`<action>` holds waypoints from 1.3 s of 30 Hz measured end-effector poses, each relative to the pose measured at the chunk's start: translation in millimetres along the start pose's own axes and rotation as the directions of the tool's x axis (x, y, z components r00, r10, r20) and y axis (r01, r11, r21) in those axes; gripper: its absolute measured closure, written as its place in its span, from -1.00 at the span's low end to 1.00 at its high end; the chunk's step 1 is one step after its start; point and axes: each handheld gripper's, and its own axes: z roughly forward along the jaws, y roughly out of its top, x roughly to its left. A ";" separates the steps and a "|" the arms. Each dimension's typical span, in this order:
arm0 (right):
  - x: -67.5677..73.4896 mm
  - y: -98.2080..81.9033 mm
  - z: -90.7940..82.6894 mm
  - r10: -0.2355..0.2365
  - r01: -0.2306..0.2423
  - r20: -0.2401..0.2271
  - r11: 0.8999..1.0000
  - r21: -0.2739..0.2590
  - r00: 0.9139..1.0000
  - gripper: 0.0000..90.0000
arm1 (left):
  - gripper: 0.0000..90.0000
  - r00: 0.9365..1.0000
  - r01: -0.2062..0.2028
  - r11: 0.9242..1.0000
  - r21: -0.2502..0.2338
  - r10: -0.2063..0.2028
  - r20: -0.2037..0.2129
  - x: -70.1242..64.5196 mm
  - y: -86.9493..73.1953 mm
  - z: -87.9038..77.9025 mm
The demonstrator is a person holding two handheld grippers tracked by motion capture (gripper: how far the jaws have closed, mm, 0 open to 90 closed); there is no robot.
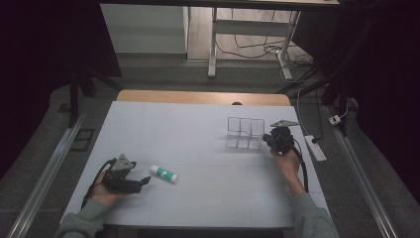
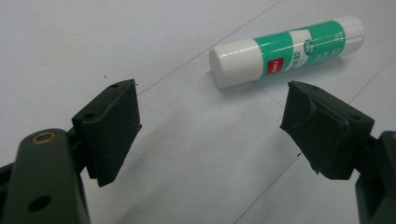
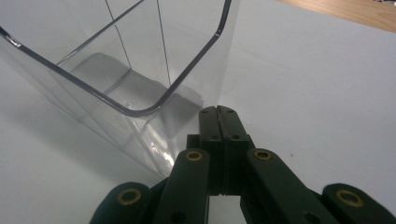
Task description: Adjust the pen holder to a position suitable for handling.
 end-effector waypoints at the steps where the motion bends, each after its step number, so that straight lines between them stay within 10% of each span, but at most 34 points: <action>1: 0.0 0.0 0.0 0.000 0.000 0.000 1.000 0.000 1.000 0.97 | -0.58 1.000 -0.001 1.000 0.001 0.001 0.000 0.0 0.0 -0.1; 39: 35.3 19.1 14.7 -0.062 0.062 -0.063 0.998 -0.008 0.996 0.97 | -0.58 1.000 -0.009 1.000 0.010 0.008 0.009 -0.5 -0.3 1.2</action>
